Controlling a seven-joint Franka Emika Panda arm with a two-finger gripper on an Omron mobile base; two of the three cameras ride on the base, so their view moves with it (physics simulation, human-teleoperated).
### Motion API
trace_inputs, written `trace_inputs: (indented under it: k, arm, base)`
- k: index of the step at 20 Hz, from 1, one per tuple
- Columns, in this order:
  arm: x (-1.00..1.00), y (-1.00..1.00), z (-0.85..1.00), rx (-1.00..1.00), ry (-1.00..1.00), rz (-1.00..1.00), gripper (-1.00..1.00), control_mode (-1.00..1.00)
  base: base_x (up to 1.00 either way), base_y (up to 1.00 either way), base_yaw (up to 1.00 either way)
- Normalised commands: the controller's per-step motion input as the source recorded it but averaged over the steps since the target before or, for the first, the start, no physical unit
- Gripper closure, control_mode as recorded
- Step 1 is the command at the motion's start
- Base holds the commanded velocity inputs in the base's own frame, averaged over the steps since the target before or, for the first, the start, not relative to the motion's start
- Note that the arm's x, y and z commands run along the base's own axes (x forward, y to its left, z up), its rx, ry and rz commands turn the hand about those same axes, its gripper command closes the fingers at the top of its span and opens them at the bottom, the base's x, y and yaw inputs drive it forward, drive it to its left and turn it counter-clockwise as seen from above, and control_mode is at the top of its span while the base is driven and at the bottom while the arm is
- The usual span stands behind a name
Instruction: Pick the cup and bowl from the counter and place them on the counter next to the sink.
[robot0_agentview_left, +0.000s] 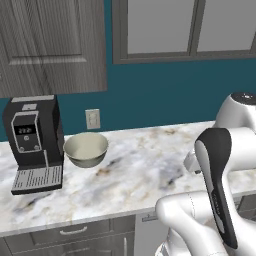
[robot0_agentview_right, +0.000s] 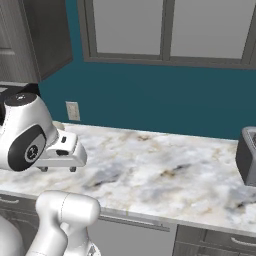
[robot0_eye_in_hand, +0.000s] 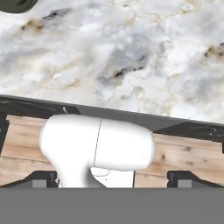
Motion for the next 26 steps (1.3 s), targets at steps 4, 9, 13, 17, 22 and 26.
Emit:
trace_inputs:
  k: [4,9,13,17,22,26]
  arm:
    - [0.0,0.0,0.0,0.0,0.0,0.0,-1.0,1.0]
    - [0.0,0.0,-0.07,0.03,0.02,0.0,-1.0,-1.0]
    - [-0.46,0.0,-0.11,0.15,-0.14,0.0,-1.0,-1.0]
    - [-0.39,0.35,0.03,0.25,-0.35,-0.02,-1.0,-1.0]
    - [0.03,0.85,0.31,0.1,-0.28,-0.08,-1.0,-1.0]
    - [0.19,1.0,0.18,0.0,-0.17,-0.2,-1.0,-1.0]
  base:
    - [0.0,0.0,0.0]
    - [0.0,0.0,0.0]
    - [0.0,0.0,0.0]
    - [0.0,0.0,0.0]
    - [0.0,0.0,0.0]
    - [0.0,0.0,0.0]
